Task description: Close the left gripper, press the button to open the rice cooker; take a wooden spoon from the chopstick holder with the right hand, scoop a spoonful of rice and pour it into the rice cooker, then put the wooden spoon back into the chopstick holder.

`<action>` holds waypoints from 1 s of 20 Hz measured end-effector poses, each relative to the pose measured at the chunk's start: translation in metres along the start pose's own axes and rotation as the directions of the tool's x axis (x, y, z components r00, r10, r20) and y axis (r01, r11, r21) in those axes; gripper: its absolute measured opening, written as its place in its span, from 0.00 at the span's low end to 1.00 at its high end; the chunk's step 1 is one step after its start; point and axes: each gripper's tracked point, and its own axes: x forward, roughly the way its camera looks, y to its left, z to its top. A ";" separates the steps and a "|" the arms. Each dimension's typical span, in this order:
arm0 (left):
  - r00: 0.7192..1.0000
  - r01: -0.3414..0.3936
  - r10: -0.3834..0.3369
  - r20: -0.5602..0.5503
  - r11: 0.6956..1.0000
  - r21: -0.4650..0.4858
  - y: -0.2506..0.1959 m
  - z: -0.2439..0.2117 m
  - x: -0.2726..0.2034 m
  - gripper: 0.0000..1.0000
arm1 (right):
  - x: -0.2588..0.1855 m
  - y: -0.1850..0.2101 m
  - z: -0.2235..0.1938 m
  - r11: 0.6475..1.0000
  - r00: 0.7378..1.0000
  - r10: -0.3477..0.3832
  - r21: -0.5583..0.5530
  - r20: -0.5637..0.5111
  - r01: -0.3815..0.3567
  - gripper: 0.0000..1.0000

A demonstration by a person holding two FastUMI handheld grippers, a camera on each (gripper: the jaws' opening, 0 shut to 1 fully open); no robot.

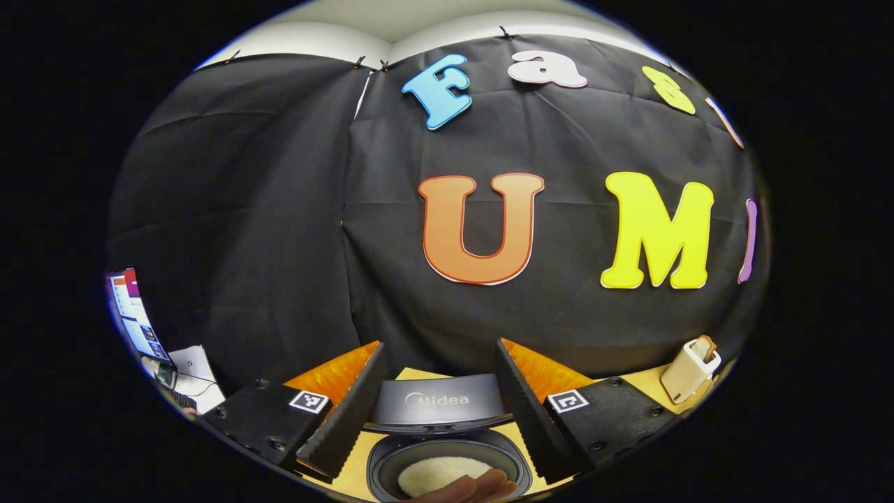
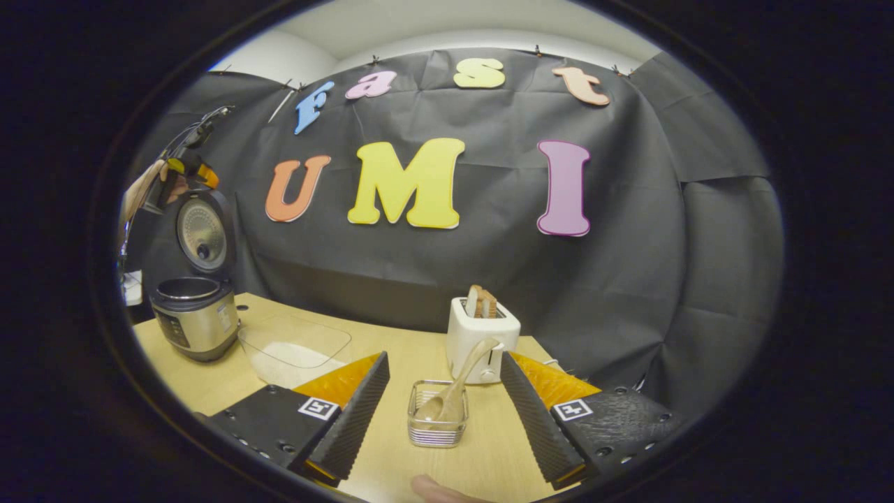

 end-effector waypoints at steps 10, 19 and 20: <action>1.000 0.031 -0.031 0.002 0.999 0.010 -0.011 -0.050 -0.065 0.98 | -0.040 0.028 -0.007 0.995 0.999 0.044 0.084 0.004 -0.044 0.95; 0.999 0.025 -0.026 0.042 0.999 0.025 -0.019 -0.107 -0.098 0.97 | -0.077 0.042 -0.026 0.992 0.999 0.053 0.114 0.007 -0.054 0.96; 0.999 0.030 -0.031 0.033 0.999 0.020 -0.019 -0.112 -0.100 1.00 | -0.079 0.042 -0.026 0.993 0.999 0.051 0.109 0.005 -0.052 0.95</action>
